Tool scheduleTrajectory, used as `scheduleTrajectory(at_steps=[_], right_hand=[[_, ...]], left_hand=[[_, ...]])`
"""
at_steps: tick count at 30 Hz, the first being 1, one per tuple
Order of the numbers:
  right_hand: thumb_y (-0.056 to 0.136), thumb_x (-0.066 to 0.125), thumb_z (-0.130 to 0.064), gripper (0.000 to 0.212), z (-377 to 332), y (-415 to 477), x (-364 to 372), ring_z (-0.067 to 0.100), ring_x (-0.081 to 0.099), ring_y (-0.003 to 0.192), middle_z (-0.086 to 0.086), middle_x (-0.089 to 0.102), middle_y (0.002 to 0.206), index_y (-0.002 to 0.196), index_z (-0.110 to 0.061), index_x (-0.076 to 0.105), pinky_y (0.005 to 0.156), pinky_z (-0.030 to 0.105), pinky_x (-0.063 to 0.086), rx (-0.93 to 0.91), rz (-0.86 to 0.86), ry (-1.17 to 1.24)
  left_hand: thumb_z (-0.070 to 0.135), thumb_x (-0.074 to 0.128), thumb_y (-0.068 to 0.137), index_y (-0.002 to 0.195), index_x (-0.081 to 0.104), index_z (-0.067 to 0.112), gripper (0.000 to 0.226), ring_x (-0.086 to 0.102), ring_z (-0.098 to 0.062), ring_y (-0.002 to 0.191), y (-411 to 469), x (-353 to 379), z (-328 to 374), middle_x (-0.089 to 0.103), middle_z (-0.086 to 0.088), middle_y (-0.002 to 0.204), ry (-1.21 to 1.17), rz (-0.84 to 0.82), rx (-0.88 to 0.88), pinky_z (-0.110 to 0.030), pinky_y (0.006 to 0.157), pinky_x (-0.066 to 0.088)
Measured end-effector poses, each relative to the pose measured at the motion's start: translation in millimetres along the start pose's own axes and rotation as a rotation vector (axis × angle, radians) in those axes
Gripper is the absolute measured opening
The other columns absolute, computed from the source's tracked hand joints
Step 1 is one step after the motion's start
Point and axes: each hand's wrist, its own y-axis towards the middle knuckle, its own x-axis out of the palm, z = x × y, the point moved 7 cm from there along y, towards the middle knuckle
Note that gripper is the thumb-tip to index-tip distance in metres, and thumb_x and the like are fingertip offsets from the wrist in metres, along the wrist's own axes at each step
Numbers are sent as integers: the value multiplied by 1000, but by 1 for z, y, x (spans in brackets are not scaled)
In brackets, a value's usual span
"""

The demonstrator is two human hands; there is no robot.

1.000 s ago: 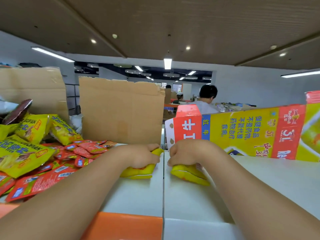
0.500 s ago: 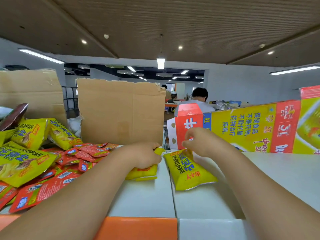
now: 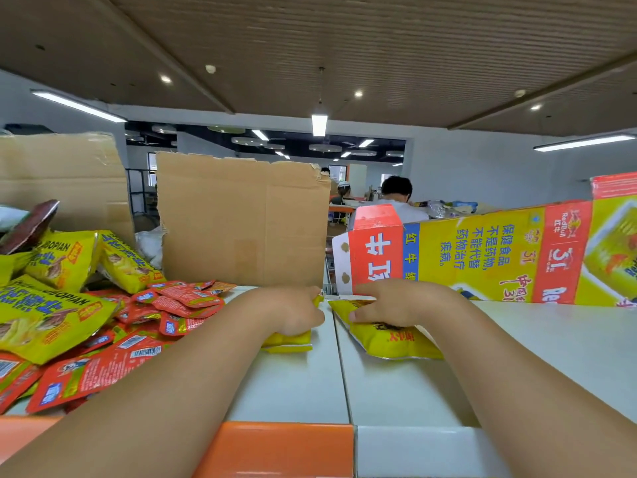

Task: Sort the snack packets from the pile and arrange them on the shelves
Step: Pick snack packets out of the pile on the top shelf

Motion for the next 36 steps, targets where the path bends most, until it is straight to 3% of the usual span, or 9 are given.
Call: scheduleTrajectory(at_steps=[7,9,12,18,22,25,30,34,36], right_hand=[[86,66,-63,65,4,-13,-8,21,52,127,-2,55,143,140,-28,57,105,36,44,5,-6,28],[91,72,-35,51,1,-14,-10,15,53,129,-10,57,141,139,-34,57,106,32,44,-95,-24,155],[88,48,15,60,-2,-17,-14,12,58,126,-10,66,122,122,-32,64,103,29,48,-208,-12,387],[95,62,-35,33,-1,-14,-20,12,54,105,-13,58,119,127,-37,66,87,27,45,-117,124,-33],[93,55,-22,28,-7,-15,-19,9,60,95,-19,65,102,101,-37,78,83,28,52,-140,92,12],[89,56,-19,25,-5,-17,-23,14,64,87,-10,72,93,82,-28,78,77,33,54,-118,119,132],[96,56,-51,31,2,-19,-20,14,60,73,-2,67,112,107,-28,73,65,28,51,-18,76,-135],[93,62,-53,28,-1,-16,-19,18,63,92,-2,69,106,101,-30,76,82,32,52,-93,90,72],[92,66,-49,23,-3,-13,-22,19,63,90,2,70,97,90,-28,77,78,33,51,-130,133,162]], left_hand=[[40,45,102,157,35,30,56,43,-23,140,-5,-12,-13,39,0,160,-106,61,-13,-28,108,36],[39,42,105,158,33,30,55,42,-23,142,-4,-17,-16,37,1,162,-150,80,-23,-27,108,35],[35,42,106,156,38,28,51,47,-29,138,-5,-21,-19,46,-3,155,-182,94,-32,-28,102,40],[40,46,104,149,50,30,46,52,-19,124,-4,-19,-23,51,0,152,-183,81,-33,-27,103,38],[40,48,104,149,50,29,46,53,-20,125,-7,-20,-20,53,-1,148,-180,85,-19,-25,97,38],[39,48,104,149,50,30,46,58,-17,103,-7,-20,-19,57,-1,143,-196,82,-10,-23,84,38],[32,43,107,140,58,30,37,54,-8,73,-3,-21,-16,64,2,128,-216,118,24,-21,67,40],[33,32,110,132,64,30,38,55,-18,124,4,-27,-28,57,2,143,-398,206,10,-22,98,39],[41,29,110,120,68,33,41,57,-27,124,5,-36,-37,62,-7,135,-536,291,-26,-29,100,41]])
